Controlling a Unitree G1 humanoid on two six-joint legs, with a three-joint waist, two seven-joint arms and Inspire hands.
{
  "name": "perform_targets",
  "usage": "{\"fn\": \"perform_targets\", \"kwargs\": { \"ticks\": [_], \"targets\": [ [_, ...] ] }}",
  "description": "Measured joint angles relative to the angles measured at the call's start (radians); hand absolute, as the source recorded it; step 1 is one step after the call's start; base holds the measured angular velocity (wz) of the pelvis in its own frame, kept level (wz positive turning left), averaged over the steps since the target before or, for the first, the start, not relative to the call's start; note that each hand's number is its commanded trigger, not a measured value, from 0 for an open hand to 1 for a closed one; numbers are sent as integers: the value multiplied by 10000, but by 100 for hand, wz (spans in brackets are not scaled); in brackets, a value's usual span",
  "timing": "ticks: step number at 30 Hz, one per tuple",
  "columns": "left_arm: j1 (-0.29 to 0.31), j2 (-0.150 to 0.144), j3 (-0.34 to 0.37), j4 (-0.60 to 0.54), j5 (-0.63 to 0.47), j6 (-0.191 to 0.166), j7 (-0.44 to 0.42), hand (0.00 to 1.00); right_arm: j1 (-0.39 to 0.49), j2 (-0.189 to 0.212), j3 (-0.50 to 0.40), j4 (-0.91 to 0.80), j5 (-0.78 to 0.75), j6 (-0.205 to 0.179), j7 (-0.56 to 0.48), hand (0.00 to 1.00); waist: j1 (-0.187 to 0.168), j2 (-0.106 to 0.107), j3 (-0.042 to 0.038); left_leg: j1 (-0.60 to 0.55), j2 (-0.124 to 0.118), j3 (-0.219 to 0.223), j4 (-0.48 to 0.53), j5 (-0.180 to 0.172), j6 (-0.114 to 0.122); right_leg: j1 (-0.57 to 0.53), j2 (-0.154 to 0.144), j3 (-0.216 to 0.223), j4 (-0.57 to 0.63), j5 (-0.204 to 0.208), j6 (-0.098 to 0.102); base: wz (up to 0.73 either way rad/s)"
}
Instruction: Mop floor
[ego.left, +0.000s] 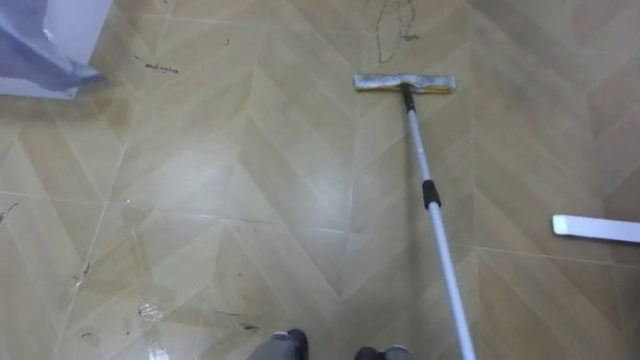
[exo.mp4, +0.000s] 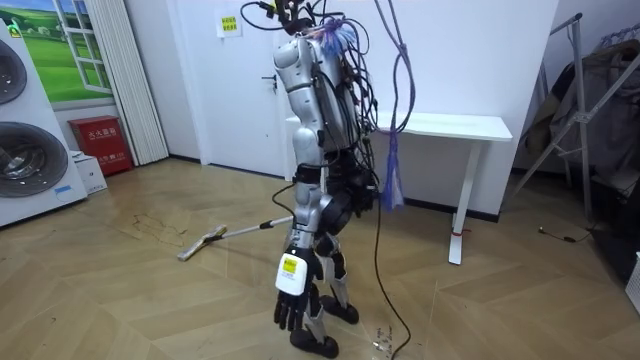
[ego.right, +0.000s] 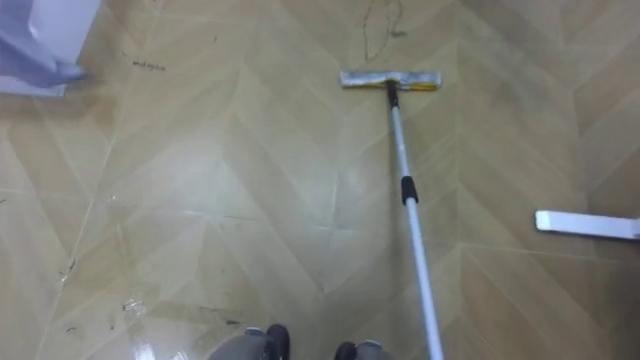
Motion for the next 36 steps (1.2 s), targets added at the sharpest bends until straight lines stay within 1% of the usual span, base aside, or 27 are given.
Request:
{"fn": "perform_targets", "kwargs": {
  "ticks": [4, 5, 6, 8, 10, 11, 12, 13, 15, 16, 17, 18, 19, 20, 21, 22, 23, 24, 25, 26, 27, 28, 31, 33, 34, 35, 36],
  "targets": [
    [52, 112, -414, 5, -1284, 179, 44, 0, -145, -20, 309, 221, 231, 13, -42, 100, 412, 21, -51, -904, -14, -20, 2070, -541, -290, -772, -95, 91, 1853, -820, -162, -7],
    [56, 192, -592, 32, -1736, 205, 44, 0, -435, -28, 292, 505, 196, 27, -30, 100, 502, 11, -55, -1355, 28, -31, 3037, -335, -591, -952, -85, 141, 2368, -1077, -194, -8],
    [58, 217, -641, 94, -1982, 216, 51, 0, -613, -52, 219, 626, 151, 44, -24, 100, 529, 3, -53, -1650, 41, -45, 3696, -26, -746, -1007, -76, 171, 2653, -1214, -230, -20],
    [95, 257, -1200, 308, -2890, 268, 107, 0, -1464, -352, 124, 997, -42, 371, 119, 100, 951, -106, 9, -3104, 31, 85, 6957, 2179, -798, -1067, -84, 332, 3565, -1589, -523, -54],
    [114, 267, -1509, 440, -3243, 201, 53, 0, -2192, -650, 124, 988, 62, 409, 421, 100, 1353, -74, 5, -4032, 48, 370, 9036, 2625, -809, -1091, -72, 406, 3798, -1620, -567, -63],
    [119, 323, -1611, 473, -3465, 31, 9, 0, -2759, -782, 238, 1029, 61, 413, 515, 100, 1549, -194, 94, -4474, 96, 699, 9471, 2518, -755, -1154, -108, 555, 3795, -1620, -566, -44],
    [91, 373, -1707, 496, -3510, -61, -3, 0, -2982, -903, 245, 1052, 90, 411, 575, 100, 1635, -232, 120, -4586, 120, 831, 9371, 2397, -628, -1223, -124, 706, 3790, -1623, -561, -25],
    [139, 454, -1949, 493, -3551, -252, -35, 0, -3376, -1128, 373, 1039, 199, 397, 835, 100, 1668, -336, 186, -4603, 133, 868, 8555, 2085, -573, -1301, -217, 803, 3693, -1660, -486, -3],
    [92, 555, -2010, 442, -3449, -322, -233, 0, -3653, -1301, 505, 1060, 513, 316, 1066, 100, 1598, -375, 159, -4041, 143, 832, 6067, 1582, -554, -1411, -246, 896, 3532, -1813, -189, 21],
    [116, 635, -2010, 454, -3418, -317, -401, 0, -3558, -1327, 540, 1030, 748, 295, 1178, 100, 1546, -400, 147, -3313, 150, 823, 3995, 1354, -488, -1383, -242, 878, 3401, -1890, -33, 42],
    [145, 697, -2011, 458, -3383, -280, -626, 0, -3309, -1362, 704, 921, 1103, 295, 1294, 100, 1514, -326, 30, -2629, 136, 802, 2449, 1126, -414, -1348, -237, 855, 3277, -1943, 170, 44],
    [156, 702, -2016, 456, -3374, -233, -724, 0, -3155, -1390, 720, 920, 1283, 293, 1357, 100, 1465, -220, -44, -2350, 140, 782, 1997, 990, -372, -1299, -237, 794, 3187, -1933, 234, 53],
    [87, 722, -2076, 443, -3301, -116, -931, 0, -2853, -1473, 775, 932, 1645, 271, 1443, 100, 1299, -43, -92, -2047, 55, 841, 1555, 629, 44, -1086, -300, 774, 2961, -1867, 416, 60],
    [-6, 725, -2108, 435, -3219, -93, -1066, 0, -2387, -1557, 785, 979, 1836, 277, 1537, 100, 1228, -22, -107, -1795, -96, 916, 1325, 478, 288, -760, -407, 850, 2662, -1627, 650, 61],
    [-36, 710, -2117, 444, -3220, -97, -1096, 0, -2176, -1616, 787, 1040, 1861, 294, 1584, 100, 1186, 16, -144, -1622, -165, 1005, 1250, 372, 454, -596, -448, 909, 2557, -1483, 715, 44],
    [-79, 633, -2095, 478, -3210, -98, -1101, 0, -1924, -1760, 814, 1461, 1930, 274, 1605, 100, 1132, 139, -211, -1432, -253, 1181, 1255, 95, 877, -430, -598, 1050, 2690, -1368, 741, 27],
    [-169, 576, -2083, 508, -3200, -99, -1068, 0, -1754, -1948, 924, 1791, 1958, 290, 1504, 100, 964, 357, -118, -1324, -492, 1142, 1492, -143, 1171, -825, -619, 1407, 3745, -687, 796, 23],
    [-264, 577, -2065, 513, -3191, -91, -1023, 0, -1514, -1939, 1014, 1766, 1939, 299, 1373, 100, 874, 426, -114, -1284, -571, 1131, 1616, -299, 1242, -1212, -621, 1634, 4404, -151, 808, 24],
    [-369, 600, -1972, 422, -3099, -106, -854, 0, -1039, -1898, 1107, 1649, 1934, 404, 1151, 100, 761, 598, -134, -1243, -591, 1103, 1879, -678, 1406, -1817, -446, 2037, 5406, 875, 927, 7],
    [-402, 691, -1912, 209, -3059, -148, -689, 0, -791, -1717, 1104, 1538, 1963, 536, 1009, 100, 682, 659, -91, -1175, -594, 1082, 2009, -981, 1472, -2375, -197, 2271, 5832, 1051, 1031, -3],
    [-400, 719, -1917, 115, -3052, -184, -616, 0, -675, -1599, 1100, 1439, 2013, 536, 957, 100, 608, 701, -67, -1126, -592, 1076, 2026, -1041, 1416, -2605, -140, 2244, 5788, 1002, 1057, -14],
    [-398, 745, -1920, -29, -3021, -220, -544, 0, -479, -1363, 1076, 1269, 2082, 527, 895, 100, 405, 740, -63, -1056, -604, 1079, 2028, -1176, 1539, -3029, -54, 2219, 5397, 906, 1143, 0],
    [-396, 693, -2112, -304, -2849, -163, -567, 0, -290, -963, 1025, 1229, 2088, 545, 805, 100, 143, 660, -26, -729, -774, 1144, 2034, -1679, 1674, -3526, 85, 1898, 3194, 779, 1069, -8],
    [-355, 609, -2115, -302, -2785, -78, -563, 0, -327, -953, 971, 1190, 2063, 612, 772, 100, 226, 603, -25, -443, -783, 1142, 2070, -2061, 1631, -3497, 216, 1403, 1953, 848, 834, -17],
    [-263, 628, -2095, -302, -2798, 103, -549, 0, -500, -967, 965, 1107, 2038, 761, 662, 100, 268, 489, -58, -187, -777, 1166, 2132, -2326, 1511, -3236, 297, 1021, 1412, 821, 493, -13],
    [-213, 682, -2103, -305, -2834, 275, -533, 0, -714, -1004, 974, 1138, 2043, 920, 618, 100, 397, 386, -54, -48, -623, 1356, 2529, -2520, 993, -3027, 487, 916, 1467, 649, 44, -11],
    [-202, 714, -2127, -314, -2861, 327, -520, 0, -851, -1038, 973, 1149, 2050, 980, 607, 100, 516, 352, -42, -125, -419, 1576, 3100, -2493, 574, -2946, 548, 909, 1600, 477, -2, -26]
  ]
}}
